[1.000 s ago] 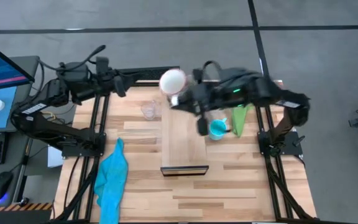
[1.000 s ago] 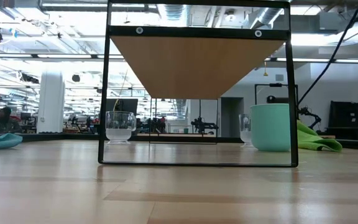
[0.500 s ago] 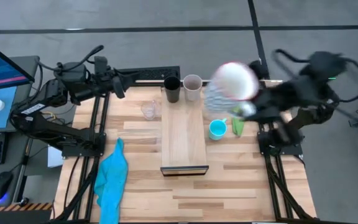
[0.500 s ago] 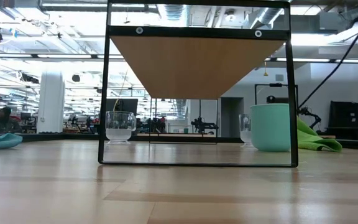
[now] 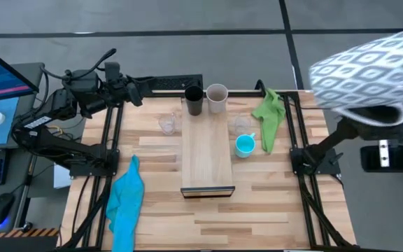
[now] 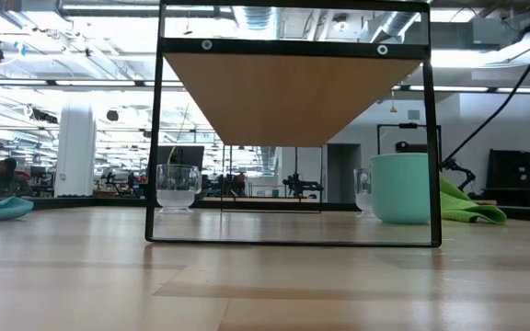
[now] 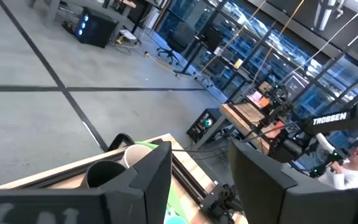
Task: Stack small to large cups/mugs on shelf
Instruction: Put the gray cup on the shelf
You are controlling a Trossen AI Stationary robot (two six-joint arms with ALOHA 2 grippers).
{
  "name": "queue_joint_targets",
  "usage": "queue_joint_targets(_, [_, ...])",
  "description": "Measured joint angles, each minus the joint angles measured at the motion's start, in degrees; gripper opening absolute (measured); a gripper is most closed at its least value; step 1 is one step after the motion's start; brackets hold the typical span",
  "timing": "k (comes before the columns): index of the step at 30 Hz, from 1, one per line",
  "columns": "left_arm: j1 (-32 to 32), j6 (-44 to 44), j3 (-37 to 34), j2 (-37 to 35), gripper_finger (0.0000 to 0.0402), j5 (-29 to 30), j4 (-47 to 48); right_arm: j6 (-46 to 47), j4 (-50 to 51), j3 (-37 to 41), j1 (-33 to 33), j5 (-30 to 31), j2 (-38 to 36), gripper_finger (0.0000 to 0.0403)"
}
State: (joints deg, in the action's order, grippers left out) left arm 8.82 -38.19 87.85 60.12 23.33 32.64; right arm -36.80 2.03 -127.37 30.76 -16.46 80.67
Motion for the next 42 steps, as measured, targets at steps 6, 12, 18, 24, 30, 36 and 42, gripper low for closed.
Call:
queue_joint_targets(6, [0.0, -0.4, 0.0, 0.0, 0.0151, 0.0, 0.0, -2.7, 0.7, 0.0, 2.4, 0.0, -0.9, 0.0025])
queue_joint_targets(12, [0.0, -0.1, 0.0, 0.0, 0.0151, 1.4, 0.0, -1.9, 1.0, 0.0, 2.5, 0.8, -1.0, 0.0025])
queue_joint_targets(18, [0.0, 0.3, 0.0, 0.0, 0.0151, 1.5, 0.0, 2.2, 10.8, 0.0, 2.5, 12.5, -1.7, 0.0025])
queue_joint_targets(24, [0.3, 1.6, 0.0, 0.0, 0.0151, 1.5, 0.0, 14.1, 31.8, 0.0, 2.5, 22.7, -2.5, 0.0025])
queue_joint_targets(30, [1.9, 3.4, 0.0, 0.0, 0.0151, 1.6, 0.0, 17.5, 49.8, 0.1, 2.5, 25.4, -1.0, 0.0025])
queue_joint_targets(36, [3.6, 4.6, 0.0, 0.0, 0.0151, 1.6, 0.0, 15.1, 60.5, 0.1, 2.5, 34.8, 1.1, 0.0025])
queue_joint_targets(42, [4.3, 4.6, 0.0, 0.0, 0.0151, 1.6, 0.0, 12.6, 71.9, 0.0, 2.5, 44.3, 3.7, 0.0025])
